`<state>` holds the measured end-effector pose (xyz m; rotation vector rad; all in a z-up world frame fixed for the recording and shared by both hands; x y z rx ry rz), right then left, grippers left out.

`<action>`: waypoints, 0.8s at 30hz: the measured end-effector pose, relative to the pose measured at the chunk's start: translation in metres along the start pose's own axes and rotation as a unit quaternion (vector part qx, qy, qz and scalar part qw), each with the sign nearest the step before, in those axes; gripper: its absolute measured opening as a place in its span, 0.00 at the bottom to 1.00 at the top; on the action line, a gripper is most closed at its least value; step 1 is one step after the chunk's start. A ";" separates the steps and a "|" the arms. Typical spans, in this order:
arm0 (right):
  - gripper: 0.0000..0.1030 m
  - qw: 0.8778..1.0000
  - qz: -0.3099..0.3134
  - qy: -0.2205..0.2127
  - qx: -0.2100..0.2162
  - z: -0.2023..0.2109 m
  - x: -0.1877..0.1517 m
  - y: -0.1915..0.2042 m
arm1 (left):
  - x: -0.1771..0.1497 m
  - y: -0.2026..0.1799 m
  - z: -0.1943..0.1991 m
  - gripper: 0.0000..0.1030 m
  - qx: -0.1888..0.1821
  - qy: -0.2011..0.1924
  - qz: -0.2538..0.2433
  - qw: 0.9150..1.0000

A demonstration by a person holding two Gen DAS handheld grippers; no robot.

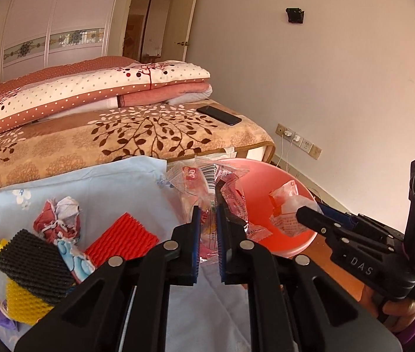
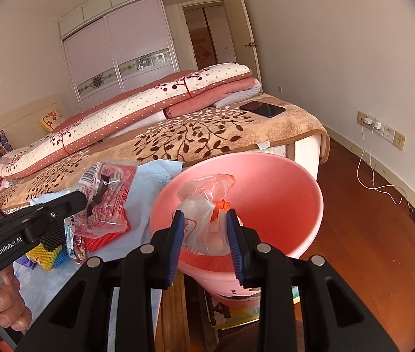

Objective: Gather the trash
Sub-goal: 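Carry both held wrappers over the pink bucket with both tools, then open left tool over the bucket while right tool releases its wrapper inside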

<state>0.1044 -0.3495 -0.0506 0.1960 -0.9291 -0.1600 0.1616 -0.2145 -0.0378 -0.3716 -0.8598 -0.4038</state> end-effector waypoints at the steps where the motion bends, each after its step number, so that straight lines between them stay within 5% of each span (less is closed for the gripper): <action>1: 0.28 1.000 -0.002 0.000 -0.002 -0.001 0.000 -0.003 | 0.003 -0.004 -0.004 0.09 -0.004 -0.001 -0.002 1.000; 12: 0.30 1.000 -0.018 0.009 -0.021 -0.018 0.002 -0.027 | 0.016 -0.034 -0.043 0.10 -0.028 0.004 -0.015 0.999; 15: 0.32 0.999 -0.020 0.012 -0.027 -0.022 0.002 -0.032 | 0.016 -0.034 -0.051 0.15 -0.034 0.016 -0.007 0.999; 18: 0.34 0.999 -0.021 0.014 -0.032 -0.025 0.001 -0.036 | 0.016 -0.033 -0.054 0.30 -0.037 0.017 -0.001 0.999; 24: 0.38 0.999 -0.025 0.014 -0.033 -0.025 0.000 -0.038 | 0.016 -0.028 -0.050 0.32 -0.037 0.018 0.009 0.999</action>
Point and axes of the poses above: each gripper's, at about its wrist camera, not at the fingertips, and z roughly against the way its jaws point, y to its left, x to its top, the point moved 7 cm from there along -z, roughly the way its jaws point, and after that the axes turned 5 degrees about y, right-handed, at the moved point
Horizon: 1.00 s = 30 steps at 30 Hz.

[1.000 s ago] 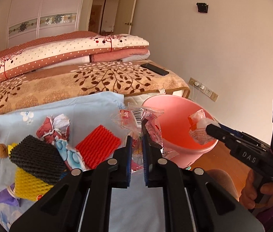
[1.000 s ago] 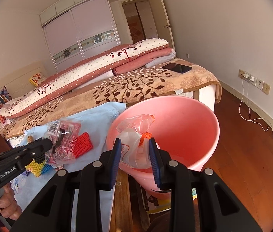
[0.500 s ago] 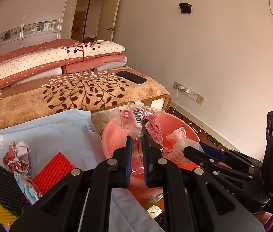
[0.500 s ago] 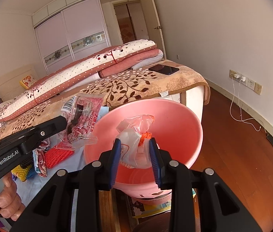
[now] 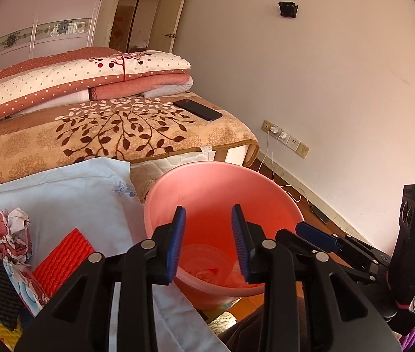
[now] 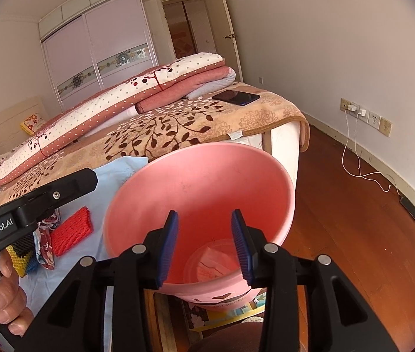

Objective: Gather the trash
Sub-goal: 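Open left tool over the bucket while right tool releases its wrapper inside, then move both open tools back over the trash on the blue sheet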

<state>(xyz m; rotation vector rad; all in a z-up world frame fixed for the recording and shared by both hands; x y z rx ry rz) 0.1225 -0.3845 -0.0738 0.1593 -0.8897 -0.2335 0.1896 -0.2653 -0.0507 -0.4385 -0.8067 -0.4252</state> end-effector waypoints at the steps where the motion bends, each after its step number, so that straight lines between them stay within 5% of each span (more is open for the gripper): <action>1: 0.39 1.000 0.001 -0.001 -0.001 0.001 0.000 0.000 | 0.000 0.001 0.002 0.32 0.001 0.000 0.000 1.000; 10: 0.44 1.000 0.004 -0.012 0.023 0.025 -0.001 0.025 | -0.009 0.011 0.026 0.32 0.012 -0.002 0.010 1.000; 30: 0.50 0.994 0.032 0.033 0.097 0.053 -0.051 0.132 | -0.082 0.085 0.110 0.32 0.107 0.018 0.059 0.992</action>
Point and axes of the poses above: each gripper's, at about its wrist camera, not at the fingertips, and z roughly against the way its jaws point, y to its left, x to its top, the point moved 7 cm from there along -z, roughly the way its jaws point, and after that the axes turned 5 degrees about y, right-handed, at the moved point
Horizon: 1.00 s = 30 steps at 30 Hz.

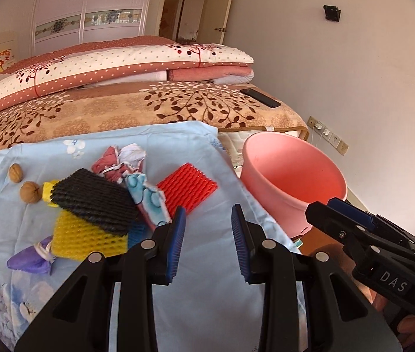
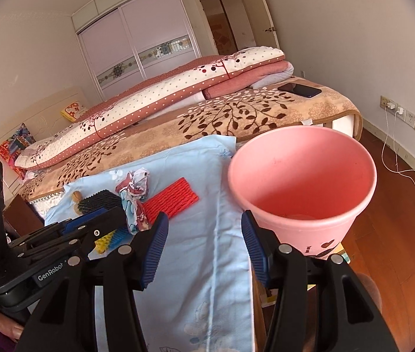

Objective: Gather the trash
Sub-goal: 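Move both open tools back over the trash on the blue sheet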

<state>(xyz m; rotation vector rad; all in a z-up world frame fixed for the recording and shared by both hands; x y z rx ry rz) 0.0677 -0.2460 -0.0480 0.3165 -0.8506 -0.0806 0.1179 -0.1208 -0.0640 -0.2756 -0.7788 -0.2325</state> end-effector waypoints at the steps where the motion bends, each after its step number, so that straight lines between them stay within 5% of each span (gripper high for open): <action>1: 0.50 1.000 0.002 0.003 0.000 -0.001 -0.003 0.005 | -0.004 0.006 0.003 0.32 0.004 -0.002 0.004 1.000; 13: 0.50 0.999 0.040 0.024 0.009 -0.009 -0.021 0.037 | -0.031 0.045 0.030 0.32 0.031 -0.005 0.043 0.999; 25: 0.68 0.998 0.060 0.030 0.009 -0.011 -0.027 0.052 | -0.038 0.059 0.037 0.32 0.016 -0.012 0.075 0.997; 30: 0.68 0.997 0.069 0.040 0.019 -0.020 -0.028 0.061 | -0.039 0.080 0.044 0.32 0.056 -0.018 0.100 0.993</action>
Point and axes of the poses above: each gripper's, at about its wrist camera, not at the fingertips, and z roughly against the way its jaws point, y to its left, x to its top, the point moved 7 cm from there along -z, roughly the way its jaws point, and after that the axes turned 5 degrees about y, right-handed, at the moved point
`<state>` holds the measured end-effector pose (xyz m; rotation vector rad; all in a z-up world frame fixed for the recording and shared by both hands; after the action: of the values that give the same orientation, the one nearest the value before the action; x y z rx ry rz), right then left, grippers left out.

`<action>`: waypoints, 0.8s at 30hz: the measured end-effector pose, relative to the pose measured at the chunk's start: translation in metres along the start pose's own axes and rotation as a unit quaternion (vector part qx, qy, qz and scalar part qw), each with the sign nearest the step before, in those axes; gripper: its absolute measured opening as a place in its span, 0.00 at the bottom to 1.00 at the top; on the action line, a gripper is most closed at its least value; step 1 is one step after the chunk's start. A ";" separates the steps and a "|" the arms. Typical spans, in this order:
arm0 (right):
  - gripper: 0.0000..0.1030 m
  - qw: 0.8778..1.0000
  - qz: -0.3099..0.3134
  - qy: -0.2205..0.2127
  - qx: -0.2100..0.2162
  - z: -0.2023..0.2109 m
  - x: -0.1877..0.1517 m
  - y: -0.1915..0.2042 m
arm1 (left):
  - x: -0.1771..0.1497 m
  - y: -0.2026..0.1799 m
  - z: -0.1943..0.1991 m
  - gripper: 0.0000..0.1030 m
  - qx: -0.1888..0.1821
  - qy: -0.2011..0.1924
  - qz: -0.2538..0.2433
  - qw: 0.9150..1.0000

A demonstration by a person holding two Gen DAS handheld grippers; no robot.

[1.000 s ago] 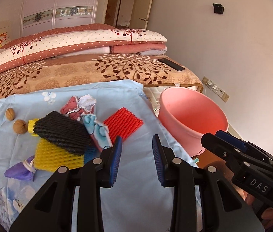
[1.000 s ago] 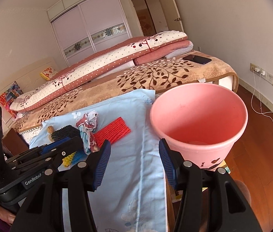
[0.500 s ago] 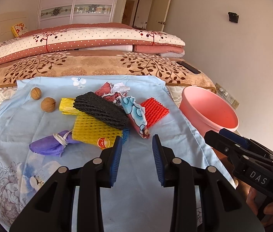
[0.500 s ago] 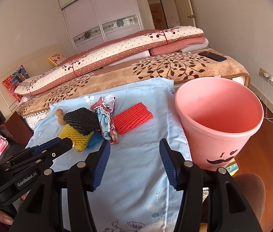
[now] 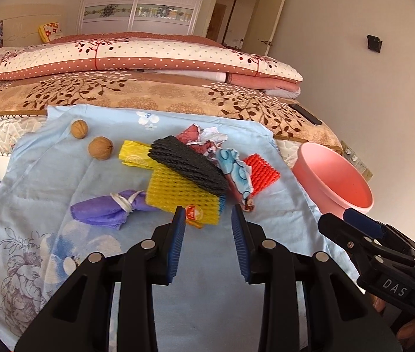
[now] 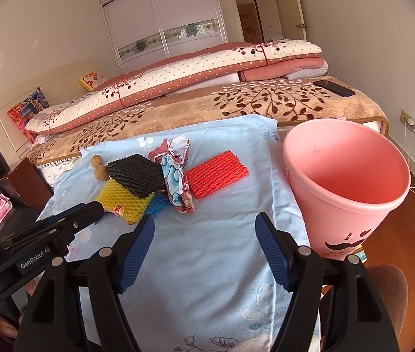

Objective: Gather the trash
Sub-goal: 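Move both open tools back over the trash on the blue sheet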

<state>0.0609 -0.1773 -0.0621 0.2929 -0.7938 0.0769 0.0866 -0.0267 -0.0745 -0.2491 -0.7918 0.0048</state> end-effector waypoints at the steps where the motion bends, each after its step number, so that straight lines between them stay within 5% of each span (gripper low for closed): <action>1: 0.68 1.000 0.003 0.003 0.006 -0.003 0.000 0.003 | 0.001 0.005 0.001 0.32 0.001 -0.002 0.008 1.000; 10: 0.67 0.998 0.047 0.008 0.038 -0.027 0.015 0.028 | 0.007 0.035 -0.001 0.32 0.009 0.002 0.035 0.999; 17: 0.49 0.997 0.039 0.033 0.054 -0.066 0.033 0.032 | 0.017 0.039 -0.005 0.32 0.009 0.001 0.030 1.000; 24: 0.46 0.994 0.022 0.082 0.063 -0.103 0.036 0.032 | 0.035 0.045 -0.021 0.32 -0.001 0.010 0.032 0.999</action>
<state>0.1519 -0.1187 -0.0976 0.3832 -0.6325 0.1911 0.1298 0.0160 -0.0743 -0.2762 -0.7634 0.0616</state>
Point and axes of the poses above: each gripper's, at about its wrist camera, not at the fingertips, and z roughly against the way its jaws point, y to its left, x to its top, the point moved 7 cm from there along -z, roughly the way its jaws point, and after that the axes turned 5 degrees about y, right-handed, at the moved point
